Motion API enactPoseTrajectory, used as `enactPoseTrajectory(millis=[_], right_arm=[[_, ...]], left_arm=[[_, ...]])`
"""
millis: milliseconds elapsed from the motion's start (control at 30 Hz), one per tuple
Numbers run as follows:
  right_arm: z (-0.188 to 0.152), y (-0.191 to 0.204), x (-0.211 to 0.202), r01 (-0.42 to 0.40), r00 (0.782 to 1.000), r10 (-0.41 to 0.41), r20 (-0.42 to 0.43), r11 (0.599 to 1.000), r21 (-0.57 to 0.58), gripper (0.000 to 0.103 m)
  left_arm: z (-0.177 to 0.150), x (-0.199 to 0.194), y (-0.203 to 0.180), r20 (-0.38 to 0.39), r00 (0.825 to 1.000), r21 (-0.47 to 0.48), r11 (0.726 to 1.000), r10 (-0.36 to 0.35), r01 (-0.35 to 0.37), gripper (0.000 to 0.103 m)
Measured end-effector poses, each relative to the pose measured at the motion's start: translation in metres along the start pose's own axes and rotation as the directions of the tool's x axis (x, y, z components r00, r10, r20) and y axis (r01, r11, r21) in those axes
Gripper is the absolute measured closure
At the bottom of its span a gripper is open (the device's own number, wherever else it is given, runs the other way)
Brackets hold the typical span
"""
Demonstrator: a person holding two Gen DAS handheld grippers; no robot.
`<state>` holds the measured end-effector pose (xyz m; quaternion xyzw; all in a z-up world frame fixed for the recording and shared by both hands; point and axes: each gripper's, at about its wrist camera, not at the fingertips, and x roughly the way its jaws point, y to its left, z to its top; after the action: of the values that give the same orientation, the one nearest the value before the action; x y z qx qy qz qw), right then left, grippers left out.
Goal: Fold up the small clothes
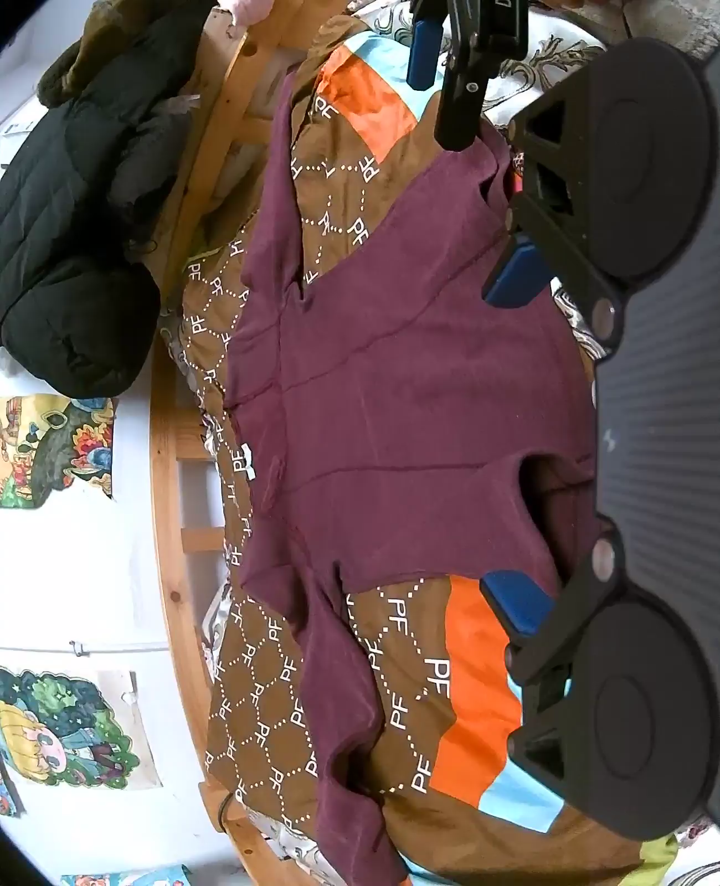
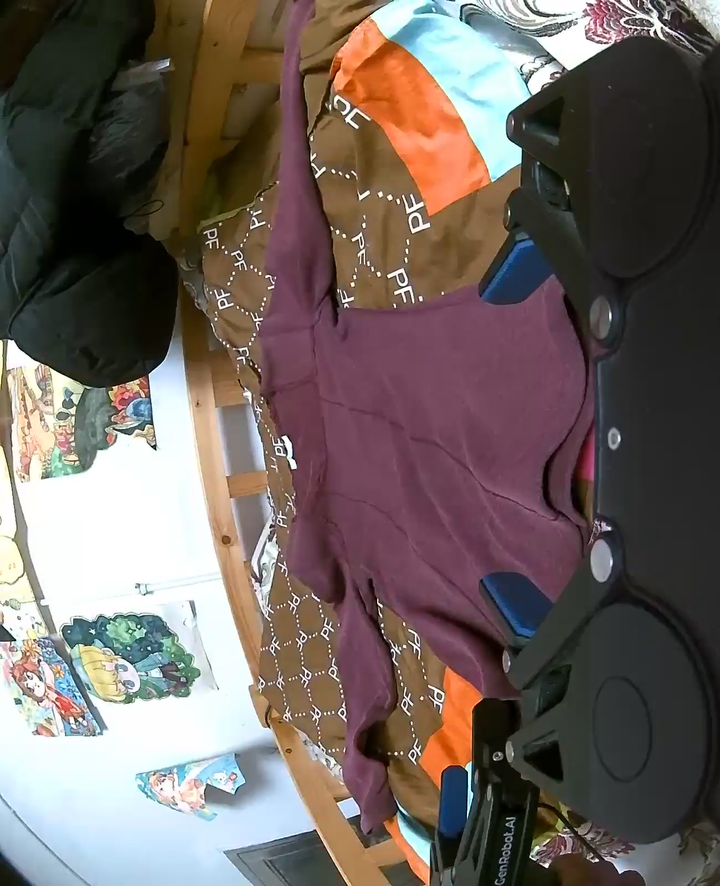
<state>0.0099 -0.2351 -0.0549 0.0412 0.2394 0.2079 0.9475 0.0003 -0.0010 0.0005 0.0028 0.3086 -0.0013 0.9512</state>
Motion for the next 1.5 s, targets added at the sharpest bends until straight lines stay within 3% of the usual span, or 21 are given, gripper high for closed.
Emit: enactPoseTrajectory(millis=[867, 1500], right_arm=[[-0.0013, -0.007, 0.0054, 0.015, 1.0, -0.014, -0.015, 0.998, 0.054, 0.0], [-0.0008, -0.0064, 0.0072, 0.025, 1.0, -0.024, -0.019, 0.998, 0.054, 0.0]], left_arm=[[-0.0026, 0.0033, 0.002, -0.019, 0.999, -0.001, 0.999, 0.034, -0.034, 0.0], [-0.0028, 0.0005, 0.0002, 0.008, 1.0, 0.003, 1.0, 0.03, -0.03, 0.0]])
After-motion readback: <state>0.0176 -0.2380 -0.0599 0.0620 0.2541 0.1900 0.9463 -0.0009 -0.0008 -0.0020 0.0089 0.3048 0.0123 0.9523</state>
